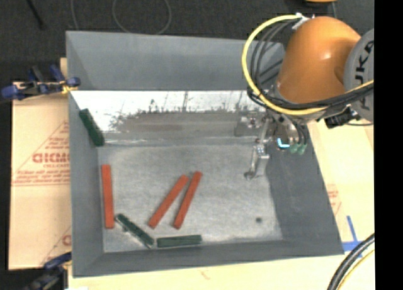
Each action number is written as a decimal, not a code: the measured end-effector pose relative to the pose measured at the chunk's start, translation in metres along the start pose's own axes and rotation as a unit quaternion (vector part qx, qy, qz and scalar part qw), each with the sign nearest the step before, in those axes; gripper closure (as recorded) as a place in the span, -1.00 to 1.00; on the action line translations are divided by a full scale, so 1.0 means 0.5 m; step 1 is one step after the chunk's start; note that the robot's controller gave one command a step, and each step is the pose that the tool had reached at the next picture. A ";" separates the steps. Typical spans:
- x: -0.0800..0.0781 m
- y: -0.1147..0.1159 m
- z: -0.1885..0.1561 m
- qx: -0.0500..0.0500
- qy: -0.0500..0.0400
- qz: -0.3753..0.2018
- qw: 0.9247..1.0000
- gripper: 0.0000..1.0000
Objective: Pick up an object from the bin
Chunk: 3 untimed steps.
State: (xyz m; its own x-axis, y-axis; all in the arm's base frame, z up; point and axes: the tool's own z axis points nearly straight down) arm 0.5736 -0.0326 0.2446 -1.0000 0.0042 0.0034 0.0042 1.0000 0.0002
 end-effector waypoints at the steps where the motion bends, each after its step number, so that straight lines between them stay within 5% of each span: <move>1: 0.011 0.186 0.324 0.000 -0.001 -0.179 0.984 -1.00; 2: 0.008 0.184 0.317 0.000 -0.004 -0.177 0.984 1.00; 3: 0.019 0.218 0.051 0.001 -0.007 -0.189 0.982 1.00</move>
Offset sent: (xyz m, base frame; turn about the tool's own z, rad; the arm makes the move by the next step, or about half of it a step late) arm -0.0052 0.0925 -0.1590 -0.3591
